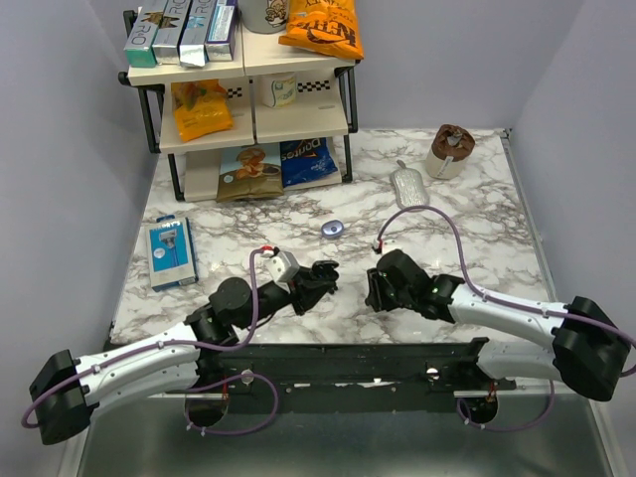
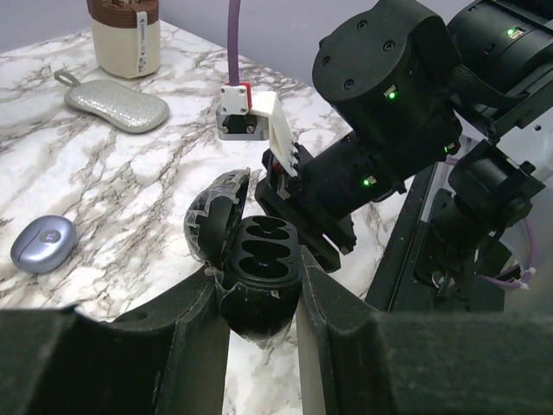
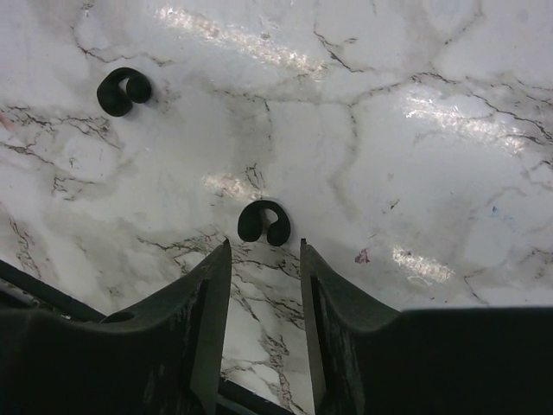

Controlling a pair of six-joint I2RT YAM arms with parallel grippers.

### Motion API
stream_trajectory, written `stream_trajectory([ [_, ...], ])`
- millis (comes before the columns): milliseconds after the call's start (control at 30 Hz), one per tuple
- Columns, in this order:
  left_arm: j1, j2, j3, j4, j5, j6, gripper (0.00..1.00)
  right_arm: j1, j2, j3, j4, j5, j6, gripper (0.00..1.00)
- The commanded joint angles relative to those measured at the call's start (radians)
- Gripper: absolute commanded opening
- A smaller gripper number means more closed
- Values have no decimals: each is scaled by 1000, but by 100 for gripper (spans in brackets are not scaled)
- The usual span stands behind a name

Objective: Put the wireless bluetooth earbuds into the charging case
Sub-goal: Pick up the earbud from the center of the board.

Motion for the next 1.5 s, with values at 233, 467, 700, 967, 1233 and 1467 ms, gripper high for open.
stream_trajectory([
  [233,-21,-28,-27,10,-72,-3,0,-127,-9,-65,98,-50,73,44],
  [467,-22,-14,-27,21,-75,-4,0,-150,54,-50,133,-138,74,44],
  [700,-26,-20,-23,7,-77,2,0,-153,97,-52,162,-187,105,43],
  [967,-27,-15,-26,10,-72,-1,0,-153,121,-58,178,-204,120,40],
  [1233,-30,-11,-24,8,-70,0,0,-153,92,-79,184,-223,135,36],
  [1467,-32,-1,-21,13,-70,-3,0,-153,72,-79,167,-203,142,48],
])
